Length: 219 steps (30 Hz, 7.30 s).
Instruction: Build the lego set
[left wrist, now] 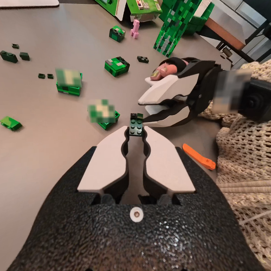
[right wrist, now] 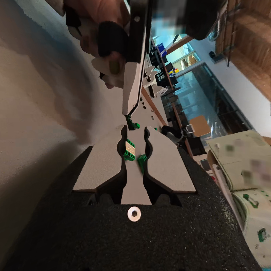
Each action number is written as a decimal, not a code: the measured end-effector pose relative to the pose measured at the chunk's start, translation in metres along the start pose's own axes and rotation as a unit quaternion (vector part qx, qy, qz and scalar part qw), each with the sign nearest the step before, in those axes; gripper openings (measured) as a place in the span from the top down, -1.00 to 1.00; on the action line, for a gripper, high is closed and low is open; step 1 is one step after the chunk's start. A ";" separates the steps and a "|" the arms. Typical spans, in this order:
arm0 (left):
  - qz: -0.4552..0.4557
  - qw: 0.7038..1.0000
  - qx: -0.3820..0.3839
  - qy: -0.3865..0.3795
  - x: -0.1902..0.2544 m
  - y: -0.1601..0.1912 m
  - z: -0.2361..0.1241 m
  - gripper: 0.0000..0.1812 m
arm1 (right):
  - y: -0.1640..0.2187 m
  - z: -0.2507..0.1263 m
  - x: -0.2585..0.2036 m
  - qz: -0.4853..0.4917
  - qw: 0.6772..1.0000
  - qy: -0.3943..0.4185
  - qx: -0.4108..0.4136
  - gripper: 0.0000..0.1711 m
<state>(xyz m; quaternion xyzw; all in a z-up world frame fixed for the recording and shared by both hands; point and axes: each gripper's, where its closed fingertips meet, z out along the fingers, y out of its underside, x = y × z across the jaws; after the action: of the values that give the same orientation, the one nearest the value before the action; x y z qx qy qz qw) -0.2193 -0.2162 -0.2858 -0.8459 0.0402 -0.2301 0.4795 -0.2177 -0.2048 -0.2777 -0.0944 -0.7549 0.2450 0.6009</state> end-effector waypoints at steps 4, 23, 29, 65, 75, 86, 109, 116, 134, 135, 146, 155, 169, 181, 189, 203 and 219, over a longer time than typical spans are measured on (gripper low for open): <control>0.003 1.000 0.006 0.009 0.005 -0.002 0.001 0.83 | -0.002 0.000 -0.004 -0.019 1.000 -0.008 0.010 0.79; 0.017 1.000 -0.020 -0.008 0.005 -0.001 0.001 0.83 | 0.000 -0.003 0.002 -0.023 1.000 0.011 0.003 0.73; 0.033 0.998 -0.044 -0.034 -0.001 0.006 0.001 0.83 | 0.005 -0.002 -0.008 -0.004 1.000 -0.019 -0.005 0.69; 0.098 0.989 0.031 -0.107 0.002 -0.007 0.008 0.83 | 0.004 0.002 0.007 0.416 0.907 -0.059 -0.036 0.76; 0.092 0.991 0.029 -0.096 0.004 -0.006 0.006 0.83 | 0.004 0.000 0.007 0.420 0.904 -0.071 -0.030 0.76; 0.040 0.995 0.027 -0.087 0.000 -0.006 0.001 0.83 | -0.002 -0.014 0.007 0.220 0.973 -0.065 0.015 0.61; 0.110 0.993 0.022 -0.042 0.018 0.002 0.019 0.83 | -0.009 -0.017 0.021 0.339 0.935 -0.086 0.048 0.69; 0.086 0.994 0.056 -0.024 0.021 -0.007 0.012 0.83 | -0.003 -0.019 0.015 0.352 0.929 -0.108 0.039 0.69; 0.062 0.997 0.011 -0.040 0.011 0.010 0.009 0.83 | -0.015 -0.075 -0.052 0.366 0.836 -0.409 -0.009 0.80; 0.063 0.997 0.006 -0.039 0.013 0.013 0.010 0.83 | -0.013 -0.078 -0.061 0.353 0.837 -0.418 -0.025 0.80; 0.073 0.997 -0.024 -0.011 0.035 0.027 0.013 0.83 | -0.011 -0.077 -0.086 0.296 0.852 -0.421 -0.094 0.88; 0.138 0.984 -0.105 0.030 0.062 0.048 0.024 0.83 | 0.000 -0.067 -0.078 0.287 0.867 -0.387 -0.128 0.91; 0.133 0.985 -0.107 0.038 0.060 0.048 0.033 0.83 | -0.005 -0.068 -0.067 0.281 0.874 -0.379 -0.120 0.91; 0.139 0.985 -0.105 0.009 0.052 0.046 0.020 0.83 | 0.058 -0.154 -0.049 0.205 0.722 -0.521 -0.406 0.92; 0.142 0.985 -0.101 0.003 0.051 0.042 0.015 0.83 | 0.076 -0.180 -0.058 0.146 0.591 -0.580 -0.541 0.92; 0.136 0.988 -0.053 0.055 0.070 0.026 0.031 0.83 | 0.071 -0.163 -0.024 0.411 0.835 -0.266 -0.252 0.73; 0.140 0.981 -0.084 0.101 0.093 0.029 0.060 0.83 | 0.072 -0.154 -0.056 0.379 0.846 -0.344 -0.149 0.87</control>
<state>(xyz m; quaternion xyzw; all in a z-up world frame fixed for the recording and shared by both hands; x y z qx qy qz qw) -0.1065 -0.2116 -0.3035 -0.8416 0.2261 -0.2406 0.4275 -0.0672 -0.1276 -0.3367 -0.3711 -0.8463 0.3551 0.1416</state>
